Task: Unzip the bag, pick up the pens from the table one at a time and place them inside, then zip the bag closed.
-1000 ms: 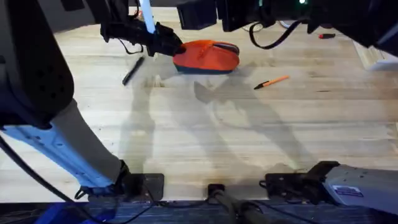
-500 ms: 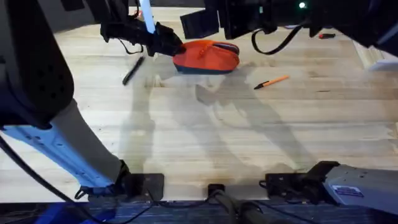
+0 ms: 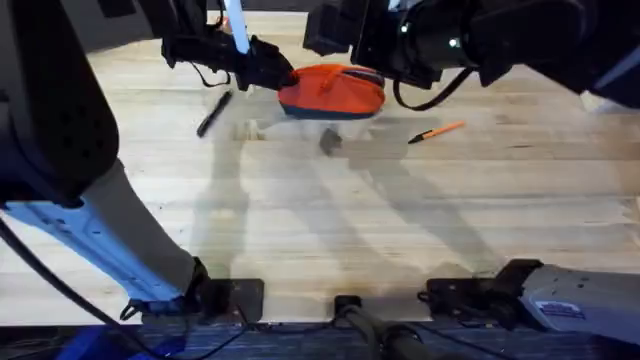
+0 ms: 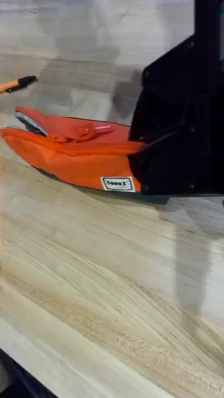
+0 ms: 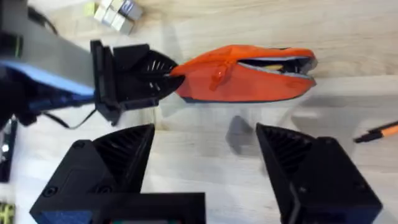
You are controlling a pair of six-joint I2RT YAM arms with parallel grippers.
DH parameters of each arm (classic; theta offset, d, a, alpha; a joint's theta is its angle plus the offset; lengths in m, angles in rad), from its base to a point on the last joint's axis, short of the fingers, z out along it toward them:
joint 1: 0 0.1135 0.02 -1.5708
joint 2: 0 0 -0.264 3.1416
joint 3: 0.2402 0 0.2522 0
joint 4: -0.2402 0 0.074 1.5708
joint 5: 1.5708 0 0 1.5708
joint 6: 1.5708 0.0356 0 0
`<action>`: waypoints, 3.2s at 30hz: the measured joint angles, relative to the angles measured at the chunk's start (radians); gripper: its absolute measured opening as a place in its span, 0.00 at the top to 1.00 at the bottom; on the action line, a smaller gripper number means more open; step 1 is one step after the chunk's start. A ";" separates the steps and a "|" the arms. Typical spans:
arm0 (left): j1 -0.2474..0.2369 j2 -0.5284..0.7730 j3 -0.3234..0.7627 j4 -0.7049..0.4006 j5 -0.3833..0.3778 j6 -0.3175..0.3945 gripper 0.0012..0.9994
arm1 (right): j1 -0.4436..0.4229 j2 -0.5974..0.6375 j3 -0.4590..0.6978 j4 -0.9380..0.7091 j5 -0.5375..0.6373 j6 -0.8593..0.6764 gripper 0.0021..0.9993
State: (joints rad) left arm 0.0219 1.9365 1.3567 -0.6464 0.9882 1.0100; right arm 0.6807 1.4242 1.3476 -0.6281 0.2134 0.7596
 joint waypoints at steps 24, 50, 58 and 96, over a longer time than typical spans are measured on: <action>0.000 0.000 0.000 0.000 -0.001 0.000 0.96 | 0.000 0.185 0.000 0.005 0.034 0.185 0.00; 0.000 0.000 0.000 -0.016 -0.006 0.000 0.96 | -0.025 0.410 0.000 0.291 0.134 0.221 0.08; 0.000 0.000 0.000 -0.017 -0.008 0.000 0.96 | -0.024 0.417 0.005 0.306 0.131 0.229 0.43; 0.000 0.000 0.000 -0.015 -0.005 0.000 0.96 | -0.023 0.447 0.006 0.311 0.168 0.210 0.97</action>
State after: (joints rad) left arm 0.0219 1.9366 1.3567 -0.6613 0.9833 1.0100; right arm 0.6582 1.8713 1.3540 -0.3175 0.3817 0.9697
